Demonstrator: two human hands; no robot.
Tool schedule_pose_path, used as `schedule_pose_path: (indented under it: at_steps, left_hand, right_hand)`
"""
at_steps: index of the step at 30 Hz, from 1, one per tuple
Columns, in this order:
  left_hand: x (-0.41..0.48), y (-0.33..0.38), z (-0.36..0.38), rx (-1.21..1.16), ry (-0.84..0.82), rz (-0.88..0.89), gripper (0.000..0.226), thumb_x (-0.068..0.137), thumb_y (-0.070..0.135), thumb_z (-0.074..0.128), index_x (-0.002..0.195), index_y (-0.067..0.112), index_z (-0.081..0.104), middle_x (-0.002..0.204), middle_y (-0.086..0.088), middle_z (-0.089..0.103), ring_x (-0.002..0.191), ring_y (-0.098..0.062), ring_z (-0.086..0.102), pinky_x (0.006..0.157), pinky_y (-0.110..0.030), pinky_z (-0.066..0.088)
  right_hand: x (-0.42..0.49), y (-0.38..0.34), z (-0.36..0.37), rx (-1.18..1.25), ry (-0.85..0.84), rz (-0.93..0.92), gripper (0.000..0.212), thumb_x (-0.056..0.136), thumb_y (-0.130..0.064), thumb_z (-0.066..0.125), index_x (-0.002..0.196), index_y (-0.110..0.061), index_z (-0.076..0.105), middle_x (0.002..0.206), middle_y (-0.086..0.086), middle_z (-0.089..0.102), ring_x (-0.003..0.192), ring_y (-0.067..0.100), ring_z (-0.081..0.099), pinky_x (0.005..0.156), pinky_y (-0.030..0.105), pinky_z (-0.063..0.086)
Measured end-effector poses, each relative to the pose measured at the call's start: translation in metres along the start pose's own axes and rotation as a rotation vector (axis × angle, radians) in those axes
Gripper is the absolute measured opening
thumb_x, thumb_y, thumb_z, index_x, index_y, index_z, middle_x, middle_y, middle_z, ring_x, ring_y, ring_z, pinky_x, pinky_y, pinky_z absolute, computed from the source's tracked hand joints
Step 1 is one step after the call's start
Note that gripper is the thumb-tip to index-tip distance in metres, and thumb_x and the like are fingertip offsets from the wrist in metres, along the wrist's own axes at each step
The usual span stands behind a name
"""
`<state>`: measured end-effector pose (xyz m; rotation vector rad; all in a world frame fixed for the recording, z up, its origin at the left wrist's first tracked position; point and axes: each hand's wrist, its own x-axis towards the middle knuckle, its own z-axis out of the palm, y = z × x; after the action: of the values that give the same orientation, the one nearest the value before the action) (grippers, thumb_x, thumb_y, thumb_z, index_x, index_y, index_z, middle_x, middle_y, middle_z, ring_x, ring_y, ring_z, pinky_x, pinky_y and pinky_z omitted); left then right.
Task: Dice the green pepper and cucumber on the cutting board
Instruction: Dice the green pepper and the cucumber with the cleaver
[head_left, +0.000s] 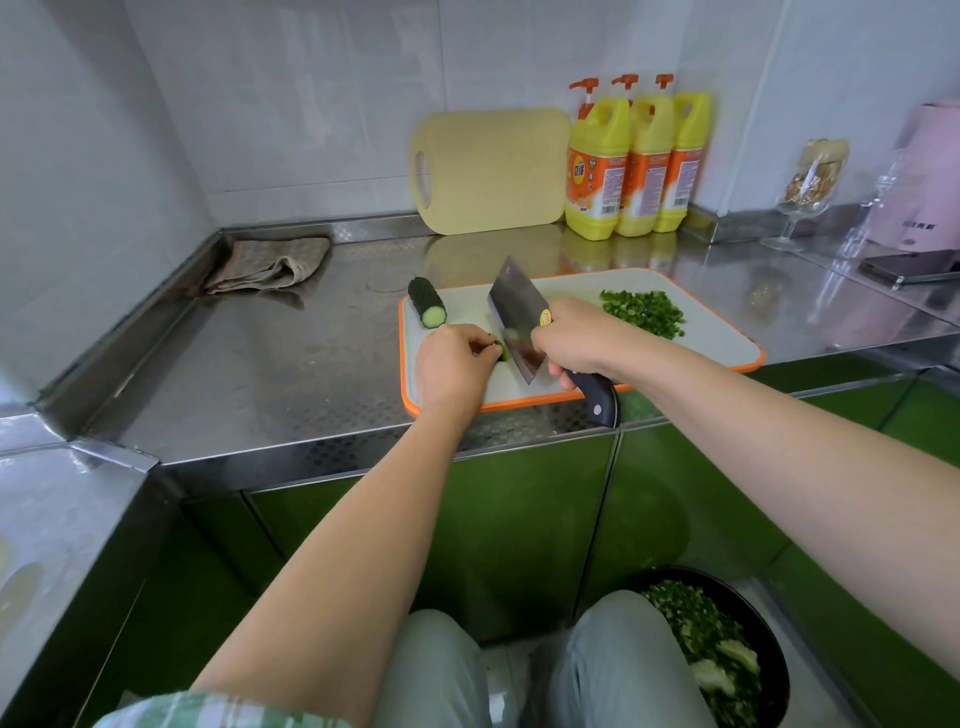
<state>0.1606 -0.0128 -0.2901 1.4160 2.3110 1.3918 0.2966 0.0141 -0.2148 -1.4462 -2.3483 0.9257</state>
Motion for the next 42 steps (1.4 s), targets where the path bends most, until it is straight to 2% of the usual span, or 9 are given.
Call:
schedule_pose_path:
  at_steps: [14, 19, 23, 27, 29, 32, 35, 39, 42]
  left_hand:
    - [0.0, 0.001, 0.001, 0.011, -0.004, -0.016, 0.012, 0.086, 0.019, 0.07, 0.094, 0.013, 0.078, 0.096, -0.002, 0.075, 0.085, -0.018, 0.065, 0.072, -0.027, 0.049]
    - [0.001, 0.001, 0.001, 0.017, -0.008, 0.005, 0.012, 0.086, 0.019, 0.07, 0.092, 0.012, 0.078, 0.092, -0.004, 0.075, 0.084, -0.021, 0.066, 0.072, -0.031, 0.051]
    - [0.001, 0.001, 0.002, -0.001, -0.002, 0.011, 0.019, 0.087, 0.031, 0.066, 0.088, 0.015, 0.076, 0.085, -0.002, 0.074, 0.08, -0.02, 0.065, 0.068, -0.029, 0.05]
    - [0.005, -0.002, 0.006, 0.069, 0.024, -0.049, 0.014, 0.083, 0.041, 0.066, 0.082, 0.027, 0.069, 0.083, -0.002, 0.07, 0.095, -0.025, 0.056, 0.079, -0.037, 0.05]
    - [0.005, -0.004, 0.006, 0.114, 0.054, -0.08, 0.012, 0.082, 0.041, 0.063, 0.082, 0.03, 0.069, 0.087, -0.001, 0.069, 0.098, -0.024, 0.048, 0.083, -0.035, 0.045]
    - [0.004, -0.007, 0.003, 0.146, 0.09, -0.077, 0.016, 0.084, 0.034, 0.061, 0.083, 0.026, 0.074, 0.085, -0.001, 0.069, 0.09, -0.021, 0.034, 0.076, -0.029, 0.038]
    - [0.001, -0.008, 0.001, 0.172, 0.041, -0.055, 0.019, 0.086, 0.03, 0.06, 0.078, 0.025, 0.076, 0.081, -0.002, 0.07, 0.089, -0.021, 0.031, 0.073, -0.028, 0.037]
    - [-0.001, -0.006, 0.0, 0.126, 0.076, -0.037, 0.015, 0.084, 0.03, 0.061, 0.094, 0.027, 0.073, 0.085, 0.001, 0.069, 0.1, -0.024, 0.043, 0.08, -0.03, 0.04]
    - [0.002, -0.006, 0.0, 0.128, 0.018, 0.072, 0.021, 0.086, 0.028, 0.062, 0.104, 0.028, 0.071, 0.089, 0.003, 0.068, 0.103, -0.022, 0.045, 0.082, -0.03, 0.042]
  right_hand:
    - [-0.011, -0.012, -0.002, -0.105, -0.054, 0.043, 0.034, 0.09, -0.001, 0.04, 0.059, -0.002, 0.054, 0.029, 0.004, 0.047, 0.033, 0.018, 0.043, 0.044, 0.017, 0.034]
    - [-0.007, -0.015, 0.002, -0.106, -0.06, 0.054, 0.032, 0.091, 0.0, 0.039, 0.061, -0.003, 0.051, 0.026, 0.001, 0.044, 0.026, 0.014, 0.04, 0.038, 0.013, 0.03]
    - [-0.004, -0.016, 0.006, -0.102, -0.061, 0.047, 0.029, 0.092, 0.0, 0.038, 0.065, -0.003, 0.05, 0.027, 0.0, 0.045, 0.023, 0.012, 0.041, 0.036, 0.012, 0.031]
    - [-0.001, -0.012, 0.008, -0.1, -0.045, 0.039, 0.027, 0.091, -0.001, 0.038, 0.067, -0.002, 0.051, 0.039, 0.007, 0.051, 0.036, 0.02, 0.046, 0.044, 0.02, 0.037]
    - [0.0, -0.007, 0.008, -0.084, -0.029, 0.032, 0.027, 0.09, -0.001, 0.039, 0.066, -0.002, 0.05, 0.041, 0.005, 0.051, 0.038, 0.02, 0.046, 0.045, 0.022, 0.038]
    - [0.0, -0.006, 0.008, -0.092, -0.03, 0.017, 0.025, 0.088, -0.001, 0.039, 0.067, -0.001, 0.052, 0.051, 0.009, 0.054, 0.041, 0.021, 0.048, 0.047, 0.023, 0.04]
    - [-0.002, -0.012, 0.009, -0.124, -0.074, 0.013, 0.018, 0.089, 0.0, 0.039, 0.081, 0.002, 0.055, 0.063, 0.015, 0.058, 0.044, 0.022, 0.049, 0.047, 0.022, 0.041]
    - [-0.001, -0.014, 0.008, -0.155, -0.08, -0.006, 0.02, 0.091, -0.001, 0.036, 0.083, 0.002, 0.054, 0.064, 0.013, 0.057, 0.043, 0.021, 0.051, 0.045, 0.021, 0.042]
    - [-0.001, -0.015, 0.008, -0.188, -0.095, -0.009, 0.021, 0.092, -0.002, 0.036, 0.081, 0.002, 0.054, 0.067, 0.015, 0.059, 0.046, 0.021, 0.052, 0.048, 0.023, 0.044]
